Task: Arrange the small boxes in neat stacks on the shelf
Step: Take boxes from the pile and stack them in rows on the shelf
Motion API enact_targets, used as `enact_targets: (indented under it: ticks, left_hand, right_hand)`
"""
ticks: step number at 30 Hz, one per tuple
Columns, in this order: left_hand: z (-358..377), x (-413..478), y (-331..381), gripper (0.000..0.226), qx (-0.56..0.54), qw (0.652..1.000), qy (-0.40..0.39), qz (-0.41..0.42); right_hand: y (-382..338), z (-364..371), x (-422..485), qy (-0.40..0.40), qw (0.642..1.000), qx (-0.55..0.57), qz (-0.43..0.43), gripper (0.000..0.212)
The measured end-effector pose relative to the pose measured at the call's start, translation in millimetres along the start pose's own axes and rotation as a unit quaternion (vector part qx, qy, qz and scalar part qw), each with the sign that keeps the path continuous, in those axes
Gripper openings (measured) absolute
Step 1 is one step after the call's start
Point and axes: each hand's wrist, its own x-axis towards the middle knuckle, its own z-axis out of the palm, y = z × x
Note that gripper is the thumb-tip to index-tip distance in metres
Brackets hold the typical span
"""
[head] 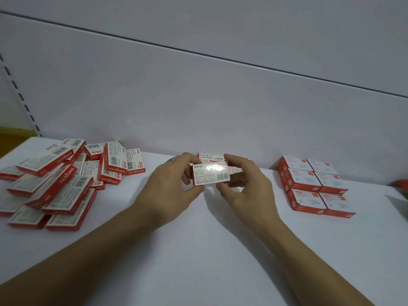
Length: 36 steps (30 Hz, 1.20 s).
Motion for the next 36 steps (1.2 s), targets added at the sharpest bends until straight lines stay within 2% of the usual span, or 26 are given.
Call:
enact_targets:
  ticks: [8, 12, 15, 18, 21, 23, 25, 28, 30, 32, 36]
  left_hand:
    - [1.7, -3.6, 4.5, 0.042, -0.01, 0.997, 0.055, 0.051]
    - [3.2, -5.9, 6.6, 0.041, 0.003, 0.991, 0.077, 0.105]
    - [6.0, -6.0, 7.9, 0.041, 0.057, 0.983, 0.096, 0.145]
    - [7.6, -5.9, 6.8, 0.038, 0.109, 0.972, 0.119, 0.17]
    - [7.6, -7.3, 9.4, 0.04, 0.096, 0.973, 0.109, 0.177]
    - [7.0, -7.1, 9.5, 0.043, 0.088, 0.979, 0.083, 0.161]
    - [4.6, -5.0, 6.4, 0.043, 0.081, 0.988, 0.038, 0.124]
    - [-0.1, -3.5, 4.5, 0.036, -0.016, 0.997, -0.071, 0.028]
    - [-2.0, -3.7, 6.4, 0.037, -0.07, 0.993, -0.1, -0.006]
    - [-3.2, -3.2, 7.8, 0.038, -0.08, 0.993, -0.084, -0.018]
    - [-6.3, -2.3, 8.1, 0.041, -0.07, 0.995, -0.054, -0.036]
  right_hand:
    - [-10.8, -3.8, -6.2, 0.006, 0.996, 0.071, 0.055, 0.045]
    - [-19.4, -5.9, -9.4, -0.006, 0.993, 0.076, 0.091, 0.061]
    - [-20.9, -4.5, -9.9, -0.013, 0.993, 0.062, 0.099, 0.066]
    - [-18.4, -4.5, -8.4, -0.027, 0.989, 0.086, 0.114, 0.062]
    - [-16.4, -4.2, -7.9, -0.049, 0.981, 0.137, 0.131, 0.053]
    - [-15.5, -5.1, -5.8, -0.062, 0.964, 0.207, 0.155, 0.05]
    - [-14.2, -8.6, -2.8, -0.088, 0.932, 0.305, 0.177, 0.048]
    - [-12.1, -12.2, -1.2, -0.133, 0.87, 0.434, 0.194, 0.043]
    - [-10.5, -13.1, -1.1, -0.15, 0.841, 0.471, 0.218, 0.046]
    - [-10.5, -15.2, 0.7, -0.152, 0.843, 0.466, 0.224, 0.04]
    - [-14.5, -19.0, 3.5, -0.105, 0.899, 0.362, 0.222, 0.028]
